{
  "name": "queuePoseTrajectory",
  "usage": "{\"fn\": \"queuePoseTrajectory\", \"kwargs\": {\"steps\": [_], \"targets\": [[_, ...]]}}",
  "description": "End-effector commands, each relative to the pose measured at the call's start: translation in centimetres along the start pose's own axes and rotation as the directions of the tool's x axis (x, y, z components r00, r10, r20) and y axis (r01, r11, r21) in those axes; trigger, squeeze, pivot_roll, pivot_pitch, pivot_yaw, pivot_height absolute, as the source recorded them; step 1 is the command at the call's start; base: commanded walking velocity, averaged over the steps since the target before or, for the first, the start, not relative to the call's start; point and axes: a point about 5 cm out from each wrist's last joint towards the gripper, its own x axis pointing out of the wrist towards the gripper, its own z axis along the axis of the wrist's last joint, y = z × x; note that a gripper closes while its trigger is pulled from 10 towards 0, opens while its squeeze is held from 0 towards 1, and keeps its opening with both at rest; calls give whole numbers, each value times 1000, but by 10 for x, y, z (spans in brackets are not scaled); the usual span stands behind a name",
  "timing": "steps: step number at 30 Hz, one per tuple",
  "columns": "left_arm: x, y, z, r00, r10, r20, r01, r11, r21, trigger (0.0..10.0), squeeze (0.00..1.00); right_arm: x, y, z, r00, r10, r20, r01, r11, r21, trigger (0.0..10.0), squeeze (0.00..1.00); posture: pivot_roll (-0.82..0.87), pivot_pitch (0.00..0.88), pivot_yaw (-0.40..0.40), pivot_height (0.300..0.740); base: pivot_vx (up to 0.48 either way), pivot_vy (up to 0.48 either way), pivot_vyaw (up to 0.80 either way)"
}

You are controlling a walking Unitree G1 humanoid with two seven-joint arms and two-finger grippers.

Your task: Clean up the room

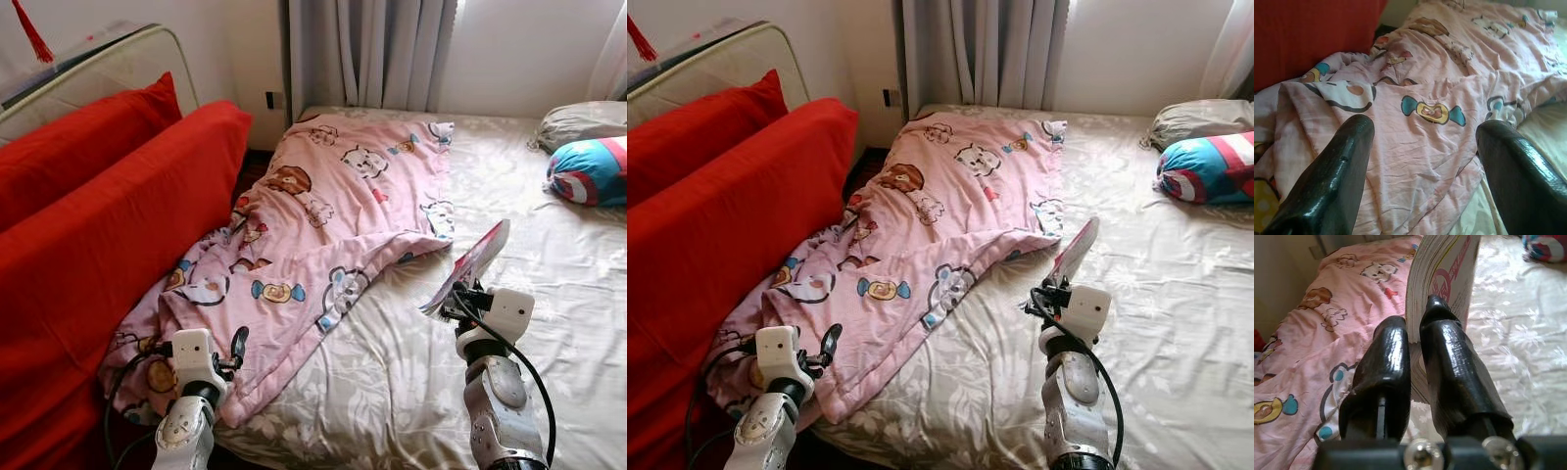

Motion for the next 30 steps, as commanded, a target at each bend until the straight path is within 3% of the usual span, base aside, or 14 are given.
{"fn": "queuePoseTrajectory", "kwargs": {"steps": [1, 13, 30], "targets": [[-3, 2, -4, 1000, 9, -11, -9, 1000, -2, 10000, 0, 4, 6, 9, 999, 24, 45, -24, 1000, 5, 10000, 0, -82, 51, 15, 740, 0, -307, 0], [-4, 2, -5, 1000, 8, -10, -8, 1000, -5, 10000, 0, 4, 7, 7, 999, 23, 34, -24, 999, 23, 10000, 0, -85, 44, 16, 740, 0, -307, -618], [-3, 4, -5, 1000, 10, -12, -10, 1000, -3, 10000, 0, 3, 7, 5, 999, 29, 31, -30, 999, 19, 10000, 0, -86, 53, 19, 740, 0, -307, 0]]}}
